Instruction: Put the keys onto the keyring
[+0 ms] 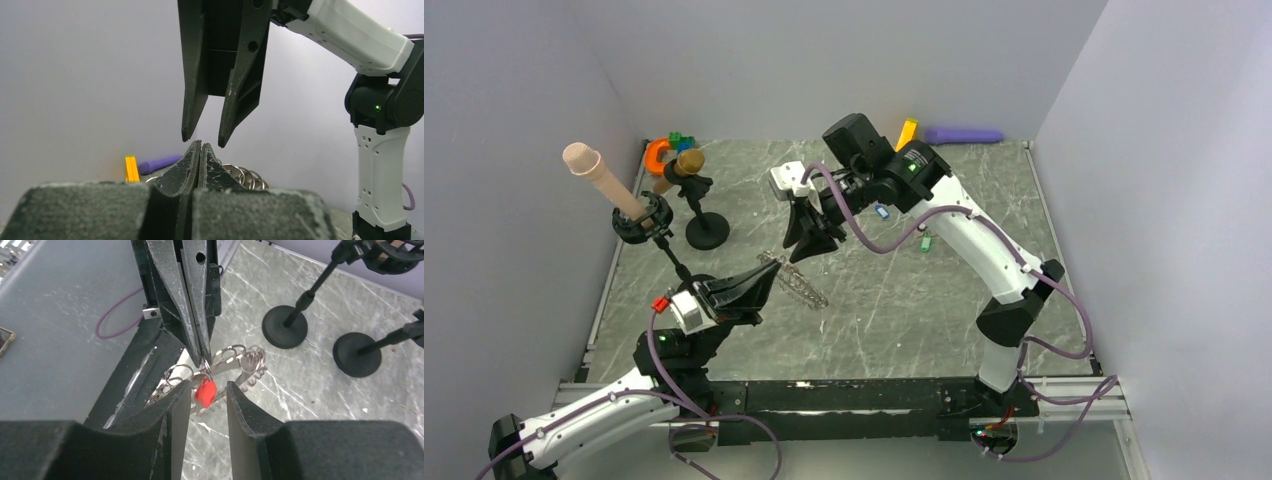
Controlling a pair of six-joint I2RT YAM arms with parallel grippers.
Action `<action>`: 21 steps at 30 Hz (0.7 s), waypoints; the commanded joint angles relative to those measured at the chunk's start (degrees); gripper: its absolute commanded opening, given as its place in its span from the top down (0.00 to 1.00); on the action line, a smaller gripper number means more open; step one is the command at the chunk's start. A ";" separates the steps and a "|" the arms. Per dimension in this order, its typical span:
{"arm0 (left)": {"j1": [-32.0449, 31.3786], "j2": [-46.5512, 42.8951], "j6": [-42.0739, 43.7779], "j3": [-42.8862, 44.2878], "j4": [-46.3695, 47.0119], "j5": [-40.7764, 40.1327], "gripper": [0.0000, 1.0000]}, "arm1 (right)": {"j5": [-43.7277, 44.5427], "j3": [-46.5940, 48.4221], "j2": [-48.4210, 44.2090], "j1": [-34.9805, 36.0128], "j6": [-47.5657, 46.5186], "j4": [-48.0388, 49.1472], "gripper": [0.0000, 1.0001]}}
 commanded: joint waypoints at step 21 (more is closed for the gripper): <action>0.00 -0.04 -1.25 0.31 4.90 4.42 1.00 | -2.47 -2.44 -0.43 1.87 -0.56 1.37 0.79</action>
